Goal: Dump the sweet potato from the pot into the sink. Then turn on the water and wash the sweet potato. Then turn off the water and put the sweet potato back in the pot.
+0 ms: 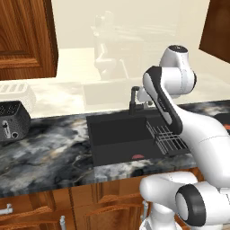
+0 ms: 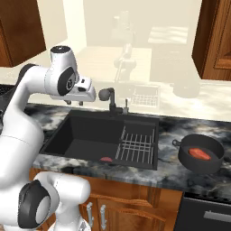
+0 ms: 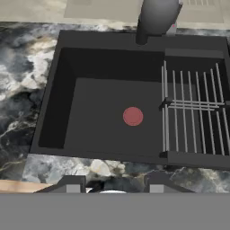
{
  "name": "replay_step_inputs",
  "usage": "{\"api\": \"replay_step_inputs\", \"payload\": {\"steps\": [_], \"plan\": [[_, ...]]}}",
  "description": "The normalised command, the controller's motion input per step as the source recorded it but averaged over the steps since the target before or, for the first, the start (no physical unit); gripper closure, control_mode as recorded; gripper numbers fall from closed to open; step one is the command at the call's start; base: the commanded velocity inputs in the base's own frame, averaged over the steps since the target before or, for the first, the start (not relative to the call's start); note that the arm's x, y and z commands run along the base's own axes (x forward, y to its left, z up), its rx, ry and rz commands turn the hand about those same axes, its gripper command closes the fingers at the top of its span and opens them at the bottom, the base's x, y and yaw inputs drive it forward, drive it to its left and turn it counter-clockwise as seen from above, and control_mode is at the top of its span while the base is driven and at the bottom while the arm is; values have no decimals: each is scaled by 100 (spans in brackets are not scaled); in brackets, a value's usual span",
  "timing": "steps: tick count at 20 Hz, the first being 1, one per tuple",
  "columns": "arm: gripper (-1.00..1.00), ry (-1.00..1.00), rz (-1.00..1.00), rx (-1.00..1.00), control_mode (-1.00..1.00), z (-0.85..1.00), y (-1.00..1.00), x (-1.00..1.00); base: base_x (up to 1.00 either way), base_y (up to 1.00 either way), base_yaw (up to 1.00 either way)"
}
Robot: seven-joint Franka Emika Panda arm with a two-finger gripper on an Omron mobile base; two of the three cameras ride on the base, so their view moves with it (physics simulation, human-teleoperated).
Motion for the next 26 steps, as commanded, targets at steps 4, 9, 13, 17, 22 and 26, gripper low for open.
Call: {"api": "replay_step_inputs", "payload": {"steps": [4, 9, 13, 17, 22, 26], "plan": [[-100, -1, -1, 0, -100, 0, -6, -13, 0, 0, 0], [-100, 0, -1, 2, -100, 0, -51, -32, 0, 0, 0], [-100, 1, -4, 6, -100, 1, -74, -15, 0, 0, 0], [-100, 5, -6, 3, -100, 0, -85, -2, 0, 0, 0], [-100, 11, -8, 0, -100, 0, -84, 0, 0, 0, 0], [-100, 14, -6, 0, -100, 0, -75, 0, 0, 0, 0]]}}
